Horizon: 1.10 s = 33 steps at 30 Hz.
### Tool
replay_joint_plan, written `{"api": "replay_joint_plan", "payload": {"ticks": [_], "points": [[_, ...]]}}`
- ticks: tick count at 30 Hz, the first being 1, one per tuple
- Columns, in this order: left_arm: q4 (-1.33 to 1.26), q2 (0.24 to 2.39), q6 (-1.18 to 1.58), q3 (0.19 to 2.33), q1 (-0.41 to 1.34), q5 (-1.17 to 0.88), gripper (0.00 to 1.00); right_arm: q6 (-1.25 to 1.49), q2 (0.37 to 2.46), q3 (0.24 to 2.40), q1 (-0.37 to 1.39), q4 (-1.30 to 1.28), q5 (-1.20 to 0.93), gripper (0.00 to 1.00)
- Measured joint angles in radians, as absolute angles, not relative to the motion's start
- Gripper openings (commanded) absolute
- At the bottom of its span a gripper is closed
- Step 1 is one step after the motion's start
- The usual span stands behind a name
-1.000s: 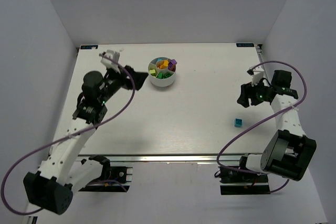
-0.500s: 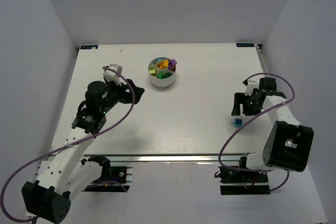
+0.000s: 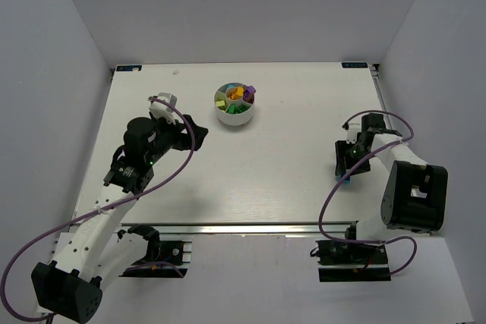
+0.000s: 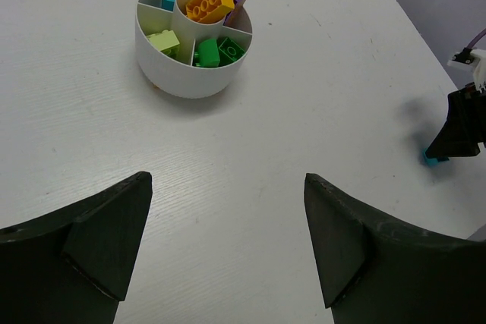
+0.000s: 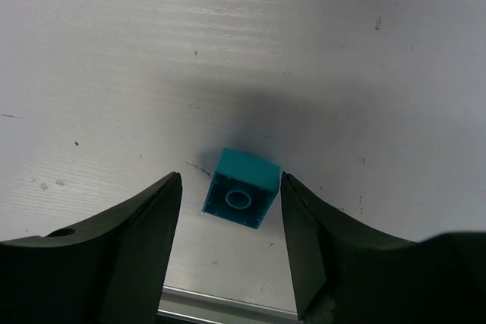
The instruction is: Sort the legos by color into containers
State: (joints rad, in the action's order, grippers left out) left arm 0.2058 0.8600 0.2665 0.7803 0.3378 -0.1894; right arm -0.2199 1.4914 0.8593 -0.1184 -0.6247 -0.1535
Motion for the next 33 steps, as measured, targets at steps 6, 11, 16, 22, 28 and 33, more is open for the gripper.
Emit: {"api": "replay_joint_plan", "payload": {"ticks": [6,11,16,22,28,33], "points": [[0.206,0.86,0.266,0.78,0.338,-0.189,0.91,-0.218,1.5,0.859,-0.109,-0.633,-0.122,0.54],[0.206,0.86,0.266,0.78,0.338,-0.19,0.91,-0.218,1.527,0.859,-0.102,-0.645,-0.103,0.54],[0.205,0.86,0.266,0.78,0.338,-0.191,0.91,-0.219,1.547,0.859,-0.092,-0.659,-0.092,0.47],[0.201,0.86,0.268,0.78,0.338,-0.203,0.9,-0.224,1.548,0.862,-0.08,-0.667,-0.081,0.14],[0.127,0.878,0.312,0.77,0.338,-0.347,0.56,-0.337,1.507,0.913,-0.064,-0.723,-0.21,0.0],[-0.084,1.015,0.45,0.725,0.338,-0.603,0.26,-0.592,1.411,1.043,-0.024,-0.783,-0.533,0.0]]}}
